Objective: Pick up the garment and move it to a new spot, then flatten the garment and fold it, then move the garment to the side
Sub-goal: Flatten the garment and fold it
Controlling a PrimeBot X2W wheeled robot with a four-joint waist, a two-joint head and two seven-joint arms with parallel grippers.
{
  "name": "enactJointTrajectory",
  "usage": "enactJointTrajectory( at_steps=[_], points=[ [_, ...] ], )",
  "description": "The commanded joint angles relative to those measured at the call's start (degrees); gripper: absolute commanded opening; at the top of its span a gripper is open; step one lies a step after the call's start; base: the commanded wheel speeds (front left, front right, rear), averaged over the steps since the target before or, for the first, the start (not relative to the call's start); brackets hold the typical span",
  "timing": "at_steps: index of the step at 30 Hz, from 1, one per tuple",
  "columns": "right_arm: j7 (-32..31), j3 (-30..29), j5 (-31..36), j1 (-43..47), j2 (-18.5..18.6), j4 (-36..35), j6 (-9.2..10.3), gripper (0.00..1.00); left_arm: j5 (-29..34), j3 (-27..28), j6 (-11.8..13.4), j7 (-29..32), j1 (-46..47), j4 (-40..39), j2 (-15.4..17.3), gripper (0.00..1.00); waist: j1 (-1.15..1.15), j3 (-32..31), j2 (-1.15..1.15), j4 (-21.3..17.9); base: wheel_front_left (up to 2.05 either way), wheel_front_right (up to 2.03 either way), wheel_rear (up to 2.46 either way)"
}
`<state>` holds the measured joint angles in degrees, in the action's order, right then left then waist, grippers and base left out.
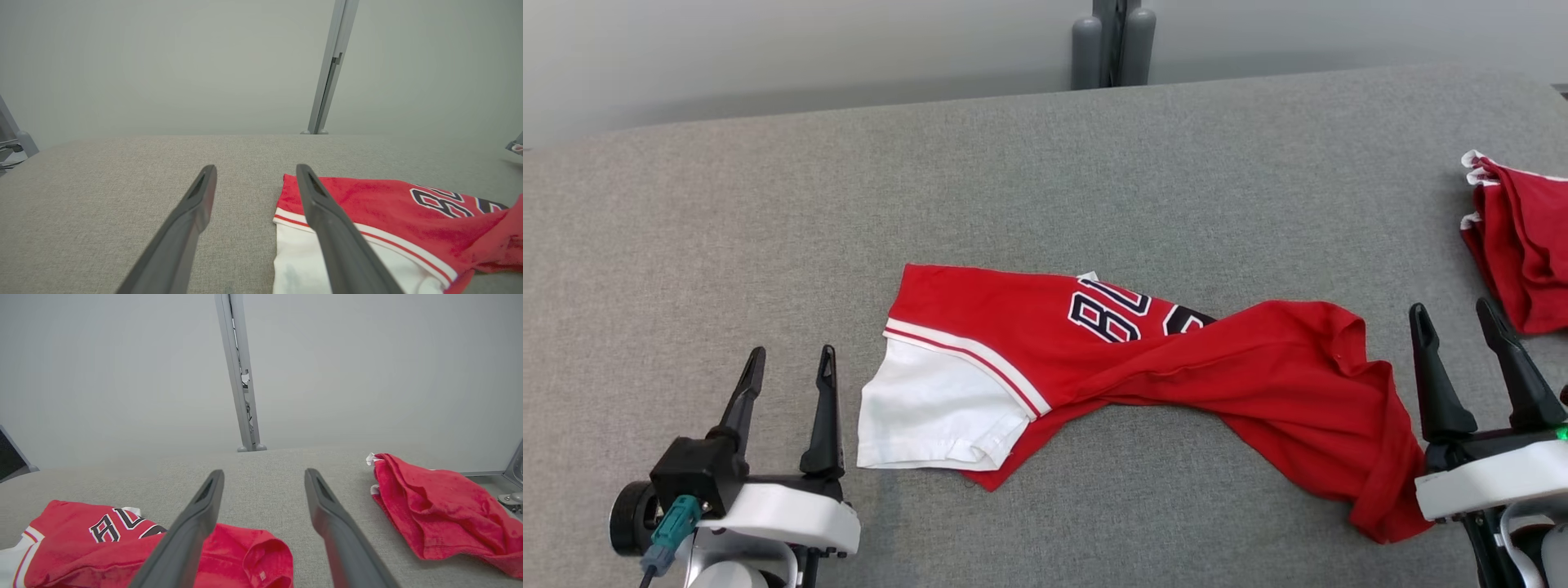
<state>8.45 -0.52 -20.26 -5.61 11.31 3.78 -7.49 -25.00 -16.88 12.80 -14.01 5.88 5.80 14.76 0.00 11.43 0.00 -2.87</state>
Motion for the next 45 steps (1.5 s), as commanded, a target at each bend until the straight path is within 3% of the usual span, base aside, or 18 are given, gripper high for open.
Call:
enactJointTrajectory(
  at_steps=[1, 19, 32, 42, 43, 45],
  points=[
    [-1.11, -0.27, 1.59, 0.80, -0.65, -1.85, -0.02, 1.00, -0.28, 0.10, 0.45, 0.16, -1.07, -0.14, 0.55, 1.00, 0.00, -1.36, 0.00, 0.31, 0.00, 0.00, 0.00],
    [-5.99, -1.12, 3.71, 5.78, -4.28, -8.07, -0.02, 1.00, -0.75, -0.84, 1.25, 2.16, -4.86, -2.14, 2.00, 1.00, 0.00, -3.13, 0.00, 1.04, 0.00, 0.00, 0.00],
    [-6.83, -0.35, 2.61, 4.80, -4.70, -7.64, -0.02, 1.00, -6.61, -4.26, -4.53, 12.97, -1.73, 5.55, 1.62, 1.00, 0.00, 0.02, 0.00, 0.69, 0.00, 0.00, 0.00],
    [-6.53, 0.07, 1.75, 3.56, -3.97, -6.22, -0.02, 1.00, -8.18, -6.58, -8.28, 15.92, 2.03, 12.20, 0.88, 1.00, 0.00, 1.74, 0.00, -0.90, 0.00, 0.00, 0.00],
    [-6.69, -0.22, 1.89, 3.57, -3.76, -5.83, -0.02, 1.00, -8.48, -6.90, -8.84, 16.01, 2.32, 12.79, 0.84, 0.00, 0.00, 1.90, 0.00, -1.14, 0.00, 0.00, 0.00],
    [-7.31, -0.49, 1.99, 3.76, -3.58, -5.31, -0.02, 1.00, -8.34, -7.13, -9.05, 16.03, 2.58, 13.25, 0.81, 0.00, 0.00, 2.09, 0.00, -1.23, 0.00, 0.00, 0.00]
  ],
)
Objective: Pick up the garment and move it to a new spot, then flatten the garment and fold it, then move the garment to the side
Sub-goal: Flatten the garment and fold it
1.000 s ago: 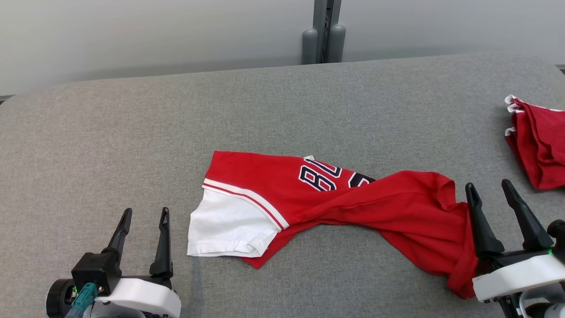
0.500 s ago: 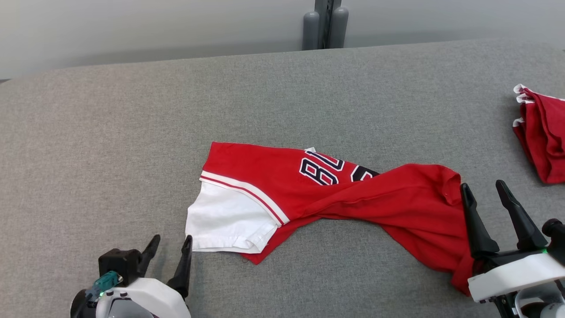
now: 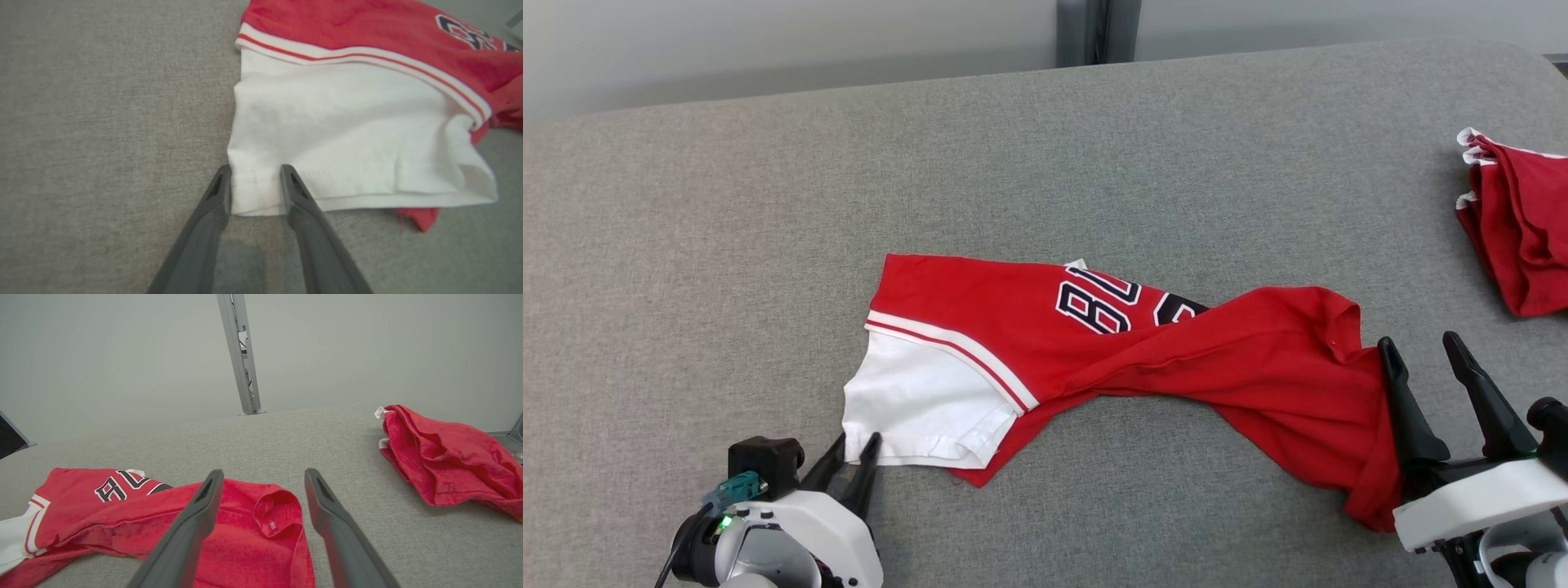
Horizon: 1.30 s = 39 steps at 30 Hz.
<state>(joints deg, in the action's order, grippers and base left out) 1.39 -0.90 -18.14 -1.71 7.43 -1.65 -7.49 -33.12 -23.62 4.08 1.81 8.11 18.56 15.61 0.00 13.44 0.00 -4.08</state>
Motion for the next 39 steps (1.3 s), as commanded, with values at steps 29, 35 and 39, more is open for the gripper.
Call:
enactJointTrajectory(
  at_steps=[29, 35, 39],
  points=[
    [-20.67, 4.97, -1.82, -11.01, 10.51, 6.92, -0.02, 0.00, 1.66, -1.34, 0.14, -6.39, 6.41, 2.85, -2.21, 0.00, 0.00, 6.33, 0.00, 4.38, 0.00, 0.00, 0.00],
    [-16.45, 0.78, -4.43, -8.84, 7.97, 3.19, -0.02, 0.00, 2.30, 0.81, 1.60, -11.01, 6.85, -1.46, -1.22, 0.00, 0.00, 4.83, 0.00, 2.89, 0.00, 0.00, 0.00],
    [-13.05, -1.34, -6.24, -7.98, 6.14, 1.15, -0.02, 0.00, 3.05, 2.52, 2.84, -12.69, 7.64, -6.11, 0.39, 0.00, 0.00, 3.41, 0.00, 1.82, 0.00, 0.00, 0.00]
  ],
)
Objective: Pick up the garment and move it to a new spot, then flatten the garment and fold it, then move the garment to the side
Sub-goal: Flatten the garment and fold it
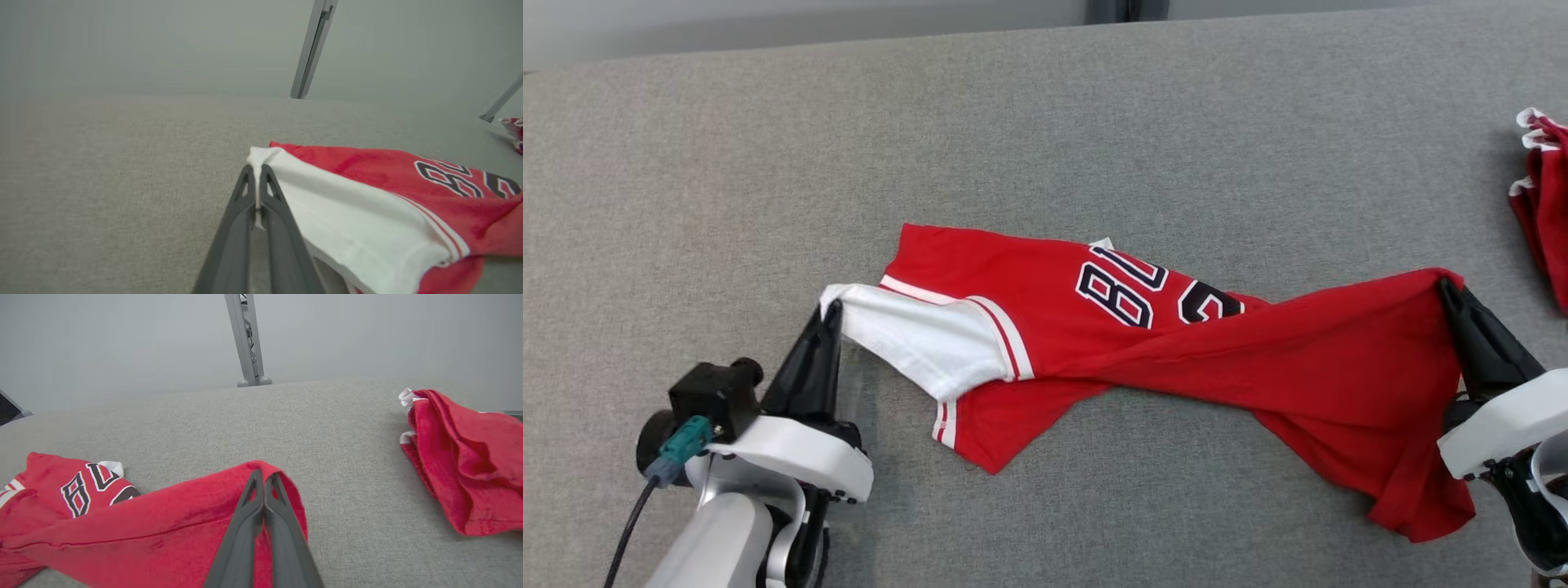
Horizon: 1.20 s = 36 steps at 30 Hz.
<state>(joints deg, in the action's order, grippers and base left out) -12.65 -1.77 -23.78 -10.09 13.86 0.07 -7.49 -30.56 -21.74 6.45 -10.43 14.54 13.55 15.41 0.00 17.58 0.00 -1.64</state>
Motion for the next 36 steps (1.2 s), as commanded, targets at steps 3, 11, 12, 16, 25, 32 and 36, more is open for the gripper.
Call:
enactJointTrajectory(
  at_steps=[3, 11, 12, 16, 25, 32, 36],
  points=[
    [3.95, -1.29, -2.85, -0.18, -1.64, -2.10, -0.02, 0.00, 0.93, 1.90, 1.43, -1.00, 1.86, -5.24, 1.75, 0.00, 0.00, -1.89, 0.00, -1.32, 0.00, 0.00, 0.00],
    [9.15, -2.05, -8.50, -5.17, -2.95, -4.90, -0.02, 0.00, 1.91, 4.96, 3.12, -1.14, 6.90, -13.50, 4.04, 0.00, 0.00, -4.87, 0.00, -2.19, 0.00, 0.00, 0.00],
    [9.43, -1.95, -8.98, -6.28, -2.57, -5.24, -0.02, 0.00, 1.99, 5.39, 3.14, -1.02, 8.00, -14.43, 4.50, 0.00, 0.00, -5.28, 0.00, -2.30, 0.00, 0.00, 0.00],
    [10.58, -1.28, -11.46, -12.00, -0.90, -6.67, -0.02, 0.00, 3.12, 6.26, 2.63, 0.36, 14.02, -17.82, 6.30, 0.00, 0.00, -6.86, 0.00, -2.39, 0.00, 0.00, 0.00],
    [9.81, 0.90, -14.68, -26.32, 3.43, -4.73, -0.02, 0.00, 4.85, 6.60, 0.00, 5.14, 31.41, -19.36, 9.09, 0.00, 0.00, -9.41, 0.00, -2.82, 0.00, 0.00, 0.00],
    [11.35, 4.05, -16.45, -34.02, 4.33, 1.46, -0.02, 0.00, 4.26, 5.21, -2.43, 6.79, 40.31, -13.49, 8.32, 0.00, 0.00, -8.14, 0.00, -3.71, 0.00, 0.00, 0.00],
    [12.54, 6.67, -17.39, -39.70, 4.90, 6.44, -0.02, 0.00, 4.42, 4.12, -4.29, 6.20, 45.95, -7.94, 7.38, 0.00, 0.00, -5.64, 0.00, -3.98, 0.00, 0.00, 0.00]
  ],
)
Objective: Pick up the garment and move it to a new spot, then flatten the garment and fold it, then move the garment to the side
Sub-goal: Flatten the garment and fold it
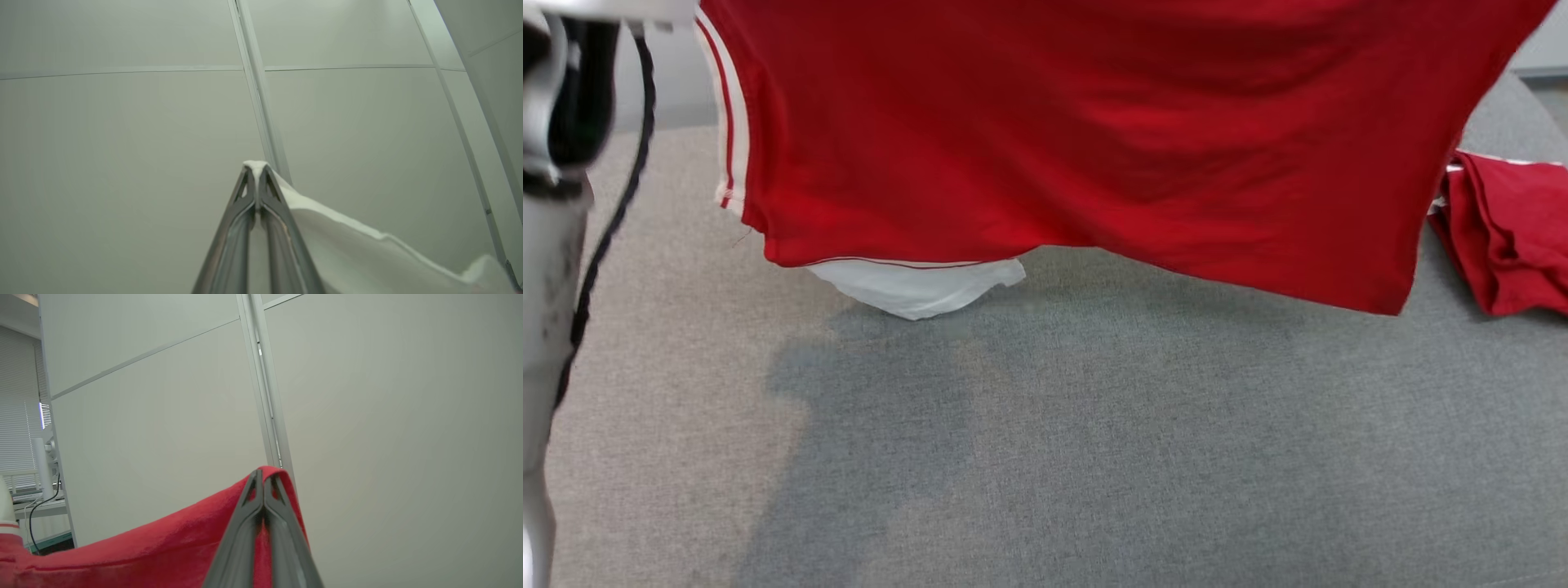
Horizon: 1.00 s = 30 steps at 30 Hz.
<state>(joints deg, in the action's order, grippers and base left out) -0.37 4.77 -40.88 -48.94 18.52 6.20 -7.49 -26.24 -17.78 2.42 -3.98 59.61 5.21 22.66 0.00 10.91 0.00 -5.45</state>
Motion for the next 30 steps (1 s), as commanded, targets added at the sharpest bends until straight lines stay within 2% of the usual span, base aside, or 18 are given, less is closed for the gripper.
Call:
enactJointTrajectory(
  at_steps=[1, 8, 15, 21, 30],
  points=[
    [0.71, 0.81, -0.60, -2.43, 0.31, 1.75, -0.02, 0.00, 0.01, 0.00, -0.76, -0.56, 2.46, 2.10, -0.28, 0.00, 0.00, 1.77, 0.00, -0.26, 0.00, 0.00, 0.00],
    [4.74, 7.36, -2.54, -17.66, -0.76, 14.55, -0.02, 0.00, 0.30, -0.57, -4.45, -3.58, 16.86, 18.55, -2.72, 0.00, 0.00, 6.52, 0.00, -1.08, 0.00, 0.00, 0.00],
    [10.40, 13.39, -6.01, -29.82, -3.76, 30.29, -0.02, 0.00, -0.44, -0.81, -6.16, -7.05, 28.09, 35.96, -6.21, 0.00, 0.00, 7.24, 0.00, -0.80, 0.00, 0.00, 0.00],
    [13.20, 19.72, -8.30, -32.22, -5.76, 40.79, -0.02, 0.00, -2.99, -0.26, -7.11, -7.04, 30.59, 49.82, -9.65, 0.00, 0.00, 8.36, 0.00, 0.06, 0.00, 0.00, 0.00],
    [12.32, 27.41, -14.02, -26.88, -6.95, 50.90, -0.02, 0.00, -9.93, 3.47, -8.33, -5.26, 21.84, 65.28, -13.80, 0.00, 0.00, 11.67, 0.00, 1.49, 0.00, 0.00, 0.00]
  ],
)
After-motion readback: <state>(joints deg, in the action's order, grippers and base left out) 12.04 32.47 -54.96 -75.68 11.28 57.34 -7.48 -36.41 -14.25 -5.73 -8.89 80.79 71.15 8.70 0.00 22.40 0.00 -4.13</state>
